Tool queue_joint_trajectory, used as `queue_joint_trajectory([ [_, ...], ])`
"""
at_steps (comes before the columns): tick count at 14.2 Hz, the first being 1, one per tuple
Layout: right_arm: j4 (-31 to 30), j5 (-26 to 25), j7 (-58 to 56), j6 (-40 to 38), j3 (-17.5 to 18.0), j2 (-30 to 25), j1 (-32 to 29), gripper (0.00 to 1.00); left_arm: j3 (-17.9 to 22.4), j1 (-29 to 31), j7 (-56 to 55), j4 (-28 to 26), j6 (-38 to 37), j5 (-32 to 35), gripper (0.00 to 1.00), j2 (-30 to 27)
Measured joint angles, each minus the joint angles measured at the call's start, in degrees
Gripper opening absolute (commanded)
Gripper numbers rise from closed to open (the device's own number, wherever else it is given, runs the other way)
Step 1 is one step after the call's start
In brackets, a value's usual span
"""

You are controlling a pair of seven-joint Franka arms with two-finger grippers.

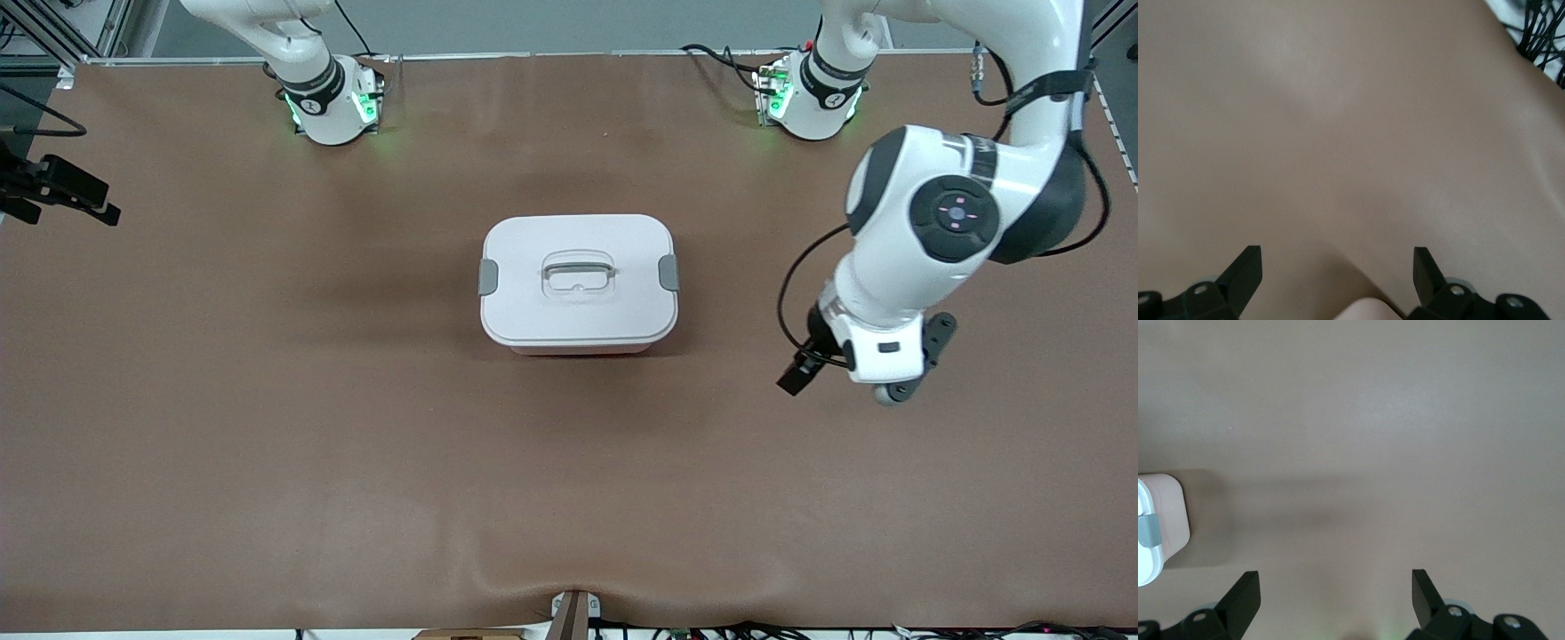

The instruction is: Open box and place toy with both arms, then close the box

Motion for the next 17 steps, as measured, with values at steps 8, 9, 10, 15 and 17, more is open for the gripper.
queue_joint_trajectory([
  [8, 0.0, 0.0, 0.0, -1.3, 0.2, 0.0, 0.2, 1.0, -0.1, 10.1, 25.0, 4.1, 0.0, 0.0, 1.0, 0.0],
  [9, -0.1, 0.0, 0.0, -1.3, 0.3, 0.0, 0.2, 1.0, -0.2, 11.1, 28.6, 4.2, 0.0, 0.0, 1.0, 0.0],
  [10, -0.1, 0.0, 0.0, -1.3, 0.3, 0.0, 0.2, 1.0, -0.2, 12.3, 32.1, 4.3, 0.0, -0.2, 1.0, 0.0],
  [15, -0.2, 0.0, 0.0, -1.3, 0.4, 0.0, 0.3, 1.0, -0.6, 18.1, 47.0, 4.8, -4.3, -5.1, 1.0, -1.1],
  [17, -0.2, 0.0, 0.0, -1.4, 0.4, 0.0, 0.3, 1.0, -0.7, 18.5, 51.9, 5.1, -9.1, -5.3, 1.0, -2.7],
])
